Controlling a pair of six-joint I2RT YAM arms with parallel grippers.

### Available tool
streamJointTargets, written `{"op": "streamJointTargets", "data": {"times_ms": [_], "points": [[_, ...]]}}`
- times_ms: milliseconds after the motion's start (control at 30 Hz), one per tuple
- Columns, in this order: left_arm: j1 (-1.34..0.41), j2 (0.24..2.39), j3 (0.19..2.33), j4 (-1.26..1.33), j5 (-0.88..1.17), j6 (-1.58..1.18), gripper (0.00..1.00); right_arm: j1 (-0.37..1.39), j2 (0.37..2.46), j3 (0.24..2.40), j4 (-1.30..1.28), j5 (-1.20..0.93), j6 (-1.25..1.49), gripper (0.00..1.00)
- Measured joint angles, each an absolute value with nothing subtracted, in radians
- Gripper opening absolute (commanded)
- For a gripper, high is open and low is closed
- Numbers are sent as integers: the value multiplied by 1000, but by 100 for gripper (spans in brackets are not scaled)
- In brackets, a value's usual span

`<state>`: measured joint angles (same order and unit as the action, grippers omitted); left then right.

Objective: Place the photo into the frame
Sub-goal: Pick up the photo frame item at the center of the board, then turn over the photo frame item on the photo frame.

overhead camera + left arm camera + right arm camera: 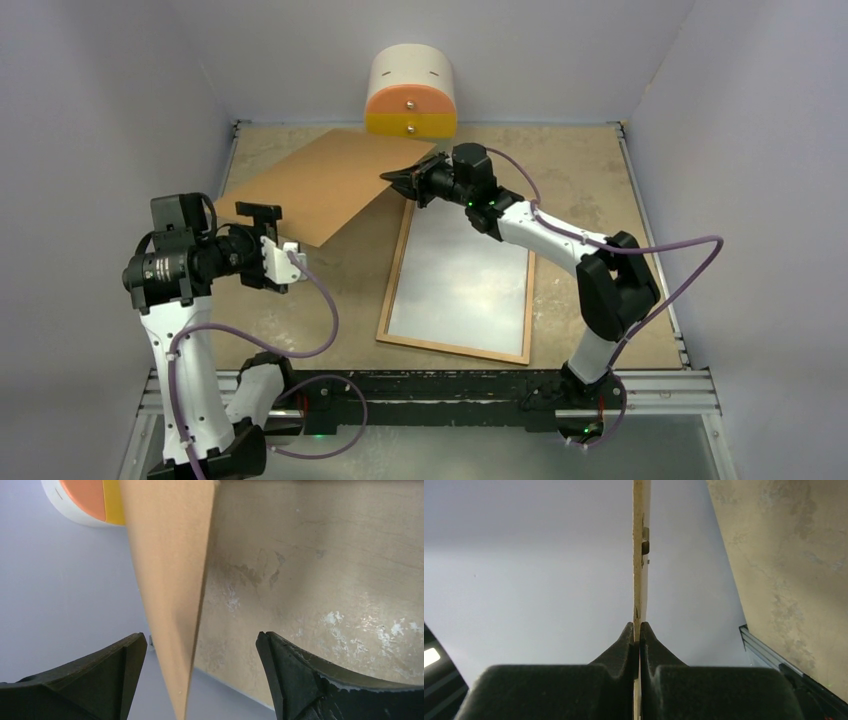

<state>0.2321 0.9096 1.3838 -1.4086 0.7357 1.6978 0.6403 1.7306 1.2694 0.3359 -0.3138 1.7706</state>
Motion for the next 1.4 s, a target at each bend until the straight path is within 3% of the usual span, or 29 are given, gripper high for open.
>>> {"op": "streamJointTargets", "data": {"times_ms": [67, 333, 400, 467, 567, 600, 633, 767, 867, 1033, 1233, 1400], "points": [[232, 905, 1353, -1369, 735, 1695, 70, 642, 1731, 1269, 358, -315, 1781, 0], [232, 871, 1217, -1125, 724, 1632, 68, 662, 1731, 1269, 410, -325, 1808, 0], [232, 860, 1205, -1066, 729, 1615, 63, 668, 1731, 1268, 418, -332, 1814, 0], [232, 852, 1200, -1025, 738, 1603, 45, 675, 1731, 1268, 424, -334, 1817, 0], [232, 854, 1200, -987, 755, 1586, 4, 683, 1731, 1268, 426, -333, 1821, 0], [233, 857, 1200, -984, 755, 1585, 0, 684, 1732, 1268, 428, -333, 1822, 0], [232, 859, 1200, -972, 757, 1590, 0, 684, 1732, 1268, 427, -334, 1826, 1], [232, 862, 1202, -934, 757, 1571, 0, 683, 1733, 1268, 408, -340, 1821, 27], [232, 860, 1194, -923, 751, 1530, 0, 680, 1730, 1269, 404, -368, 1761, 60], [232, 867, 1193, -933, 749, 1542, 0, 664, 1652, 1270, 232, -412, 1492, 97], [232, 945, 1295, -1095, 759, 1669, 0, 613, 1457, 1362, -56, -402, 884, 99], [232, 968, 1340, -1241, 781, 1780, 0, 635, 1296, 1380, -72, -451, 398, 99]]}}
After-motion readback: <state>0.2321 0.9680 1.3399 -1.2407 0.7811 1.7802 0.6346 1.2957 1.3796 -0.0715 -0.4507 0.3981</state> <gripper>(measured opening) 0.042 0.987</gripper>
